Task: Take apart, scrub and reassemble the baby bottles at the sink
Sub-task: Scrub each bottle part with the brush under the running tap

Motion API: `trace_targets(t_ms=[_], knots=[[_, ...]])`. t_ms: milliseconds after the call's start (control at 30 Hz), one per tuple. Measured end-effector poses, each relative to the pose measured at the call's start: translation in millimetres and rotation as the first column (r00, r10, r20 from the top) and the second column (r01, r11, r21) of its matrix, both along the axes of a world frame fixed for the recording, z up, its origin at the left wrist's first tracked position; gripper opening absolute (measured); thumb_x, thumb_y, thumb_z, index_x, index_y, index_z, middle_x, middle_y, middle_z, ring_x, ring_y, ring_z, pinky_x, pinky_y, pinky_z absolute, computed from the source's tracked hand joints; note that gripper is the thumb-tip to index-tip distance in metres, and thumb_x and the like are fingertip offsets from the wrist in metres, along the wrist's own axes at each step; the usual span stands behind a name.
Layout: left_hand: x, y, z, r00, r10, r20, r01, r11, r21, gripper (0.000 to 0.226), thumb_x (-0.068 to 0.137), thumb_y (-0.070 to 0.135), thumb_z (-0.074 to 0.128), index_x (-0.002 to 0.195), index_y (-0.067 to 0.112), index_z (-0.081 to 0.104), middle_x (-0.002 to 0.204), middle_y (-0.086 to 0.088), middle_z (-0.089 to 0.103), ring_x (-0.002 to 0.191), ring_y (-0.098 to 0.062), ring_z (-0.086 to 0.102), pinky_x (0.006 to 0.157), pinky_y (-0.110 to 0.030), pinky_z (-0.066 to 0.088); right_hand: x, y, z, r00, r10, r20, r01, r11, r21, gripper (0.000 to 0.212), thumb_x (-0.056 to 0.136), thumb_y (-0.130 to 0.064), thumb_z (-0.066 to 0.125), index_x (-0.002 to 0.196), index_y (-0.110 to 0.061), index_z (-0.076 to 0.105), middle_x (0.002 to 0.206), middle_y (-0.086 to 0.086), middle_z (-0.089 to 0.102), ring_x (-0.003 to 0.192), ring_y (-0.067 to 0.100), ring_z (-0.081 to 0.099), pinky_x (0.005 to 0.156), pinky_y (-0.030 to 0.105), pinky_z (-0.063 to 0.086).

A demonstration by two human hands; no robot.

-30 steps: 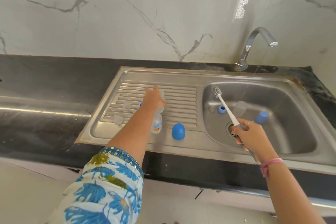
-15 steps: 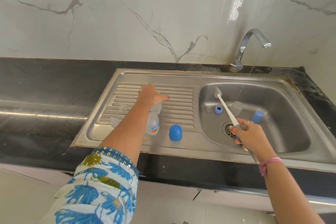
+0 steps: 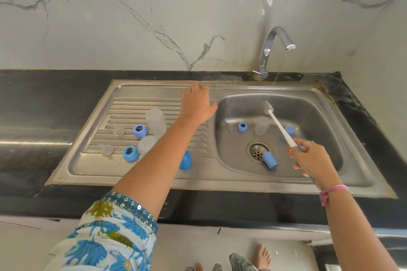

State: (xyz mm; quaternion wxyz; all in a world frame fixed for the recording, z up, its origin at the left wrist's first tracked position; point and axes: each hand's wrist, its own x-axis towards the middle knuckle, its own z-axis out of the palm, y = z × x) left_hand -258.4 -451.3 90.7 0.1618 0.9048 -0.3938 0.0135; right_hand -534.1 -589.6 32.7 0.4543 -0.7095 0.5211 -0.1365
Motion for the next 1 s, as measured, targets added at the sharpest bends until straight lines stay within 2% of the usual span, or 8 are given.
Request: trace_targets(t_ms=[133,200,267,400,533,800,900,1000], knots=[[-40,-47,-26,0.973,-0.064,-0.222,0.061,0.998,-0.020,0.063,0.091,0.033,0.061,0.145,0.009,0.036,0.139,-0.018,0.040,0.125,-0.035,0.046,0.106,-0.044,0.039,-21,-43,-5,0.997,0.057,-0.056,-0.056,0.998,0.004,0.040,0.089,-0.016,0.062,0.129,-0.021,0.059,0.092,0.002,0.065,0.058,0.021,0.061,0.048,0.030,0.043],[-59,-69,-46,0.973,-0.039,-0.226,0.060,0.994,0.090,0.068,0.089,0.034,0.063,0.145,0.010,0.033,0.140,-0.017,0.037,0.127,-0.036,0.042,0.105,-0.046,0.039,-28,-64,-6,0.971,0.132,-0.201,-0.154,0.983,-0.096,0.040,0.089,-0.017,0.061,0.129,-0.021,0.060,0.096,0.006,0.066,0.074,0.031,0.065,0.067,0.039,0.053],[-78,-92,-69,0.940,-0.004,-0.341,0.062,0.985,0.159,0.065,0.088,0.031,0.065,0.141,0.009,0.035,0.139,-0.017,0.035,0.126,-0.038,0.041,0.101,-0.045,0.039,-33,-84,-8,0.935,0.192,-0.299,-0.237,0.964,-0.120,0.040,0.090,-0.018,0.060,0.130,-0.019,0.059,0.108,0.012,0.066,0.090,0.038,0.065,0.083,0.042,0.053],[-110,-129,-120,0.853,0.052,-0.520,0.102,0.959,0.264,0.059,0.089,0.030,0.065,0.135,0.002,0.041,0.140,-0.022,0.037,0.128,-0.038,0.042,0.101,-0.039,0.038,-36,-119,-15,0.903,0.287,-0.319,-0.322,0.945,-0.061,0.040,0.091,-0.017,0.061,0.131,-0.017,0.059,0.110,0.017,0.067,0.095,0.038,0.064,0.081,0.036,0.048],[-137,-156,-163,0.793,0.114,-0.598,0.106,0.941,0.321,0.054,0.092,0.022,0.059,0.135,-0.003,0.040,0.141,-0.024,0.041,0.131,-0.035,0.040,0.103,-0.035,0.034,-35,-145,-24,0.882,0.347,-0.319,-0.381,0.923,-0.049,0.037,0.090,-0.014,0.062,0.126,-0.017,0.062,0.090,0.006,0.063,0.077,0.028,0.061,0.075,0.032,0.048],[-160,-188,-207,0.793,0.045,-0.608,0.289,0.850,0.440,0.091,0.087,0.033,0.069,0.153,0.010,0.012,0.155,-0.019,0.014,0.143,-0.038,0.020,0.115,-0.045,0.025,-21,-173,-42,0.878,0.396,-0.270,-0.403,0.915,0.029,0.039,0.090,-0.016,0.060,0.129,-0.021,0.060,0.094,0.002,0.064,0.067,0.021,0.061,0.068,0.031,0.050],[-166,-192,-222,0.801,0.092,-0.591,0.301,0.792,0.531,0.076,0.093,0.028,0.060,0.154,0.025,0.016,0.157,-0.015,0.008,0.141,-0.039,0.022,0.113,-0.049,0.030,-17,-179,-45,0.891,0.381,-0.247,-0.380,0.923,0.052,0.040,0.091,-0.017,0.060,0.130,-0.022,0.059,0.085,-0.005,0.060,0.061,0.018,0.061,0.069,0.032,0.054],[-168,-194,-231,0.837,0.120,-0.534,0.236,0.802,0.550,0.057,0.096,0.029,0.053,0.149,0.022,0.031,0.153,-0.014,0.017,0.137,-0.037,0.030,0.110,-0.046,0.033,-16,-183,-43,0.896,0.380,-0.229,-0.380,0.924,0.047,0.038,0.090,-0.015,0.060,0.126,-0.026,0.061,0.081,-0.005,0.062,0.054,0.014,0.060,0.057,0.027,0.051]])
